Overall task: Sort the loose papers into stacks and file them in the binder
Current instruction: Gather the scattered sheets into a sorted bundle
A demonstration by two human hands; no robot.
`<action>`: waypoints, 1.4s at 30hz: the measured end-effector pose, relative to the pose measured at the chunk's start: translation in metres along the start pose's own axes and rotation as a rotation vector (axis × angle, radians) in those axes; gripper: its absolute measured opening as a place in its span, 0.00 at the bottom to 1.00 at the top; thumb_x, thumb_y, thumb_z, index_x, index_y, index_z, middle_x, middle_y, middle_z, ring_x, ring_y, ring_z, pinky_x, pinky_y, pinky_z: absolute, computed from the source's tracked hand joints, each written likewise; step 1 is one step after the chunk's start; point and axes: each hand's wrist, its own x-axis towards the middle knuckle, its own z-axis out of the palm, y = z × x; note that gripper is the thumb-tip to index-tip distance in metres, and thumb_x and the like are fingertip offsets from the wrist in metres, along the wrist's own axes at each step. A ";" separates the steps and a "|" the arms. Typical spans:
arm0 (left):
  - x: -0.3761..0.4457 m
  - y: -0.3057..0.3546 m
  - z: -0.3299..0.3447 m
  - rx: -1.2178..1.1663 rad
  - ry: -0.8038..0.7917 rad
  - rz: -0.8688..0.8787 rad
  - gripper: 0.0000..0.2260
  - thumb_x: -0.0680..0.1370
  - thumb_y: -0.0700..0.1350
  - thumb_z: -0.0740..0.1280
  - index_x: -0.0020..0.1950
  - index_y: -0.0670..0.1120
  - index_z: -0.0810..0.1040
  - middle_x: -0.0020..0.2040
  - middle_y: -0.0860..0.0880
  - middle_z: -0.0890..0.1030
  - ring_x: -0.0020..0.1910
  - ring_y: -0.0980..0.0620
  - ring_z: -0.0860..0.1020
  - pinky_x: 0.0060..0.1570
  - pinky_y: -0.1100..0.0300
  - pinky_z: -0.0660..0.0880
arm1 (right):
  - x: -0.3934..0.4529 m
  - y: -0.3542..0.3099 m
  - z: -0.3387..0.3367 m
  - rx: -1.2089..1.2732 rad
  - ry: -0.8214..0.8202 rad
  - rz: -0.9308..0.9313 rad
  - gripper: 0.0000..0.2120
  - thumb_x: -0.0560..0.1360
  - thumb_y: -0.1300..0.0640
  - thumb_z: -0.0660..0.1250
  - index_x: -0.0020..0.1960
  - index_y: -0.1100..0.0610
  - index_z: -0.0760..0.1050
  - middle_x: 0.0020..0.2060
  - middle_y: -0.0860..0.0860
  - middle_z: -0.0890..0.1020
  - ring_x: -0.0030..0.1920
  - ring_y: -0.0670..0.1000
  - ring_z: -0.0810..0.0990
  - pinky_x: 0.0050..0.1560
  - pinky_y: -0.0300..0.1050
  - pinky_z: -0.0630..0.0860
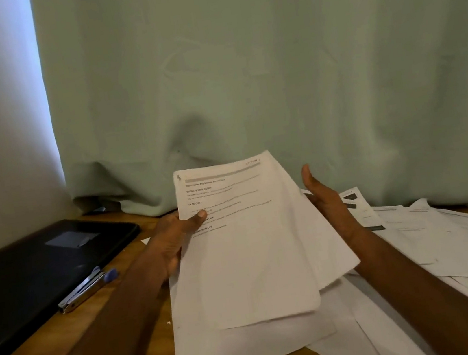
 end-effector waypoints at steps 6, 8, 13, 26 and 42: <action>0.004 0.001 -0.007 -0.013 -0.063 -0.070 0.26 0.68 0.43 0.80 0.66 0.45 0.80 0.60 0.40 0.84 0.58 0.38 0.83 0.61 0.39 0.77 | 0.002 0.029 -0.005 -0.114 0.045 0.171 0.19 0.79 0.60 0.70 0.69 0.59 0.77 0.60 0.60 0.83 0.61 0.64 0.82 0.65 0.64 0.76; 0.001 -0.002 -0.008 0.023 -0.154 -0.117 0.28 0.68 0.40 0.81 0.67 0.45 0.80 0.62 0.40 0.83 0.61 0.36 0.82 0.65 0.36 0.74 | 0.003 0.037 -0.004 -0.140 0.104 0.154 0.20 0.78 0.56 0.72 0.68 0.59 0.78 0.60 0.61 0.84 0.61 0.64 0.82 0.65 0.67 0.75; -0.009 0.019 -0.022 0.026 0.282 0.080 0.20 0.74 0.38 0.76 0.65 0.41 0.79 0.59 0.43 0.84 0.58 0.40 0.82 0.59 0.44 0.78 | 0.006 0.040 0.004 -0.220 0.106 0.111 0.14 0.85 0.49 0.61 0.56 0.54 0.83 0.45 0.50 0.88 0.39 0.51 0.85 0.36 0.42 0.80; -0.005 0.028 -0.072 0.015 0.866 0.308 0.19 0.78 0.42 0.73 0.67 0.46 0.75 0.61 0.49 0.79 0.62 0.52 0.78 0.62 0.55 0.77 | -0.008 0.076 0.031 -1.314 -0.405 -0.145 0.22 0.83 0.37 0.56 0.68 0.46 0.78 0.64 0.46 0.82 0.64 0.49 0.79 0.69 0.53 0.73; 0.003 0.030 -0.069 -0.078 0.901 0.338 0.17 0.78 0.39 0.73 0.66 0.44 0.78 0.58 0.49 0.82 0.57 0.52 0.81 0.56 0.58 0.80 | 0.001 0.064 0.019 -1.121 -0.143 -0.097 0.06 0.71 0.47 0.79 0.43 0.49 0.86 0.41 0.43 0.86 0.45 0.44 0.82 0.48 0.39 0.75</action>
